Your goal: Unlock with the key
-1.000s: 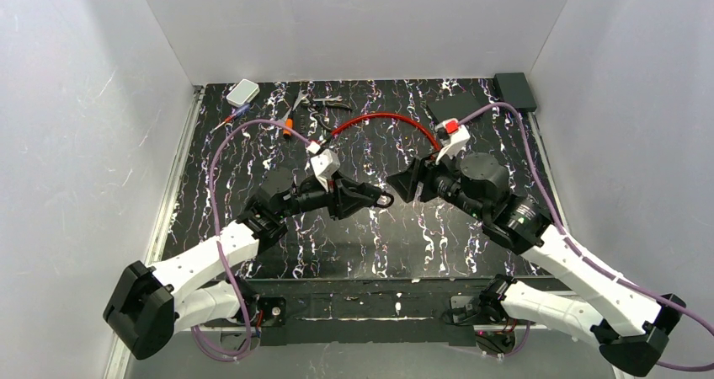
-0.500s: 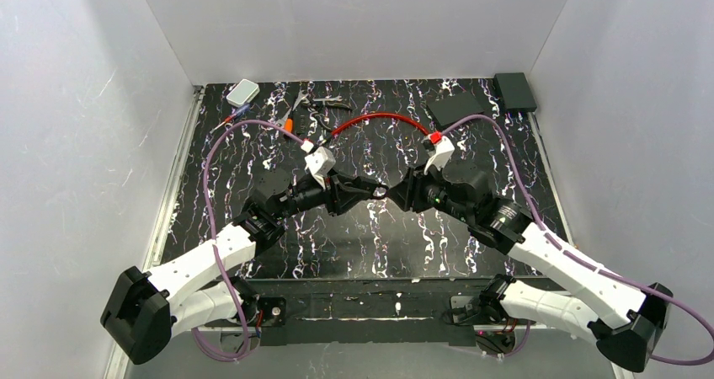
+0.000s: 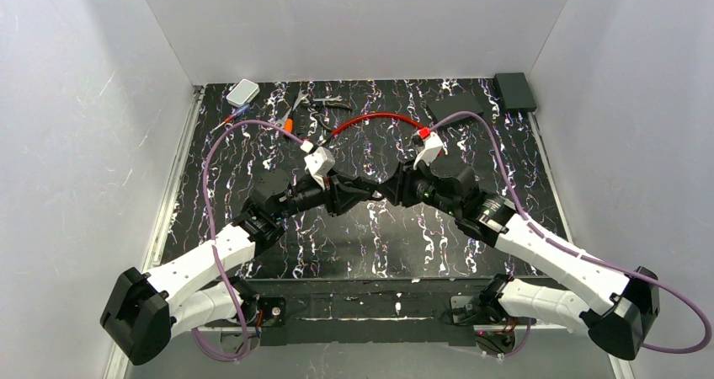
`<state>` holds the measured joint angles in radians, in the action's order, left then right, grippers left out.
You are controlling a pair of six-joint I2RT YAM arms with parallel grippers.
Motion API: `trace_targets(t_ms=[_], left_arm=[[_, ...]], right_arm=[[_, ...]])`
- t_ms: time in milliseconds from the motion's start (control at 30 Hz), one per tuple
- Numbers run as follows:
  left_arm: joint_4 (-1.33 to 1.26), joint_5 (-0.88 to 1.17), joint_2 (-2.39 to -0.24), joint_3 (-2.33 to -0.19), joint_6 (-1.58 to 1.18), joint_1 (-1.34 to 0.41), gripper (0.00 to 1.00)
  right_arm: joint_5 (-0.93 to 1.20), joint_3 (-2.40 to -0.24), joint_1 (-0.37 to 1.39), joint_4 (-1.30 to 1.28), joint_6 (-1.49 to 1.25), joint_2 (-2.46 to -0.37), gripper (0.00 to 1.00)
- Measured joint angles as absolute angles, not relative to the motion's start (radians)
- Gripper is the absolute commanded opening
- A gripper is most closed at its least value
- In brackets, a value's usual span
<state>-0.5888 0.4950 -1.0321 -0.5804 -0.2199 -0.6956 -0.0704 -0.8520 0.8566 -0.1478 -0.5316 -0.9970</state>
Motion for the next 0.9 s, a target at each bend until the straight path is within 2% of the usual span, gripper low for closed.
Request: trace_targets(t_ms=[467,900], left_arm=[[-0.631,0.551,-1.031,-0.571,-0.252,-0.696,0.0],[-0.682,0.555,-1.003,-0.549,-0.285,-0.694,0.0]], right_arm=[[-0.081,-0.853,0.857,-0.097,-0.525,-1.065,0.41],[0.0,-0.835,0.857,-0.035,-0.543,-1.093,0.42]])
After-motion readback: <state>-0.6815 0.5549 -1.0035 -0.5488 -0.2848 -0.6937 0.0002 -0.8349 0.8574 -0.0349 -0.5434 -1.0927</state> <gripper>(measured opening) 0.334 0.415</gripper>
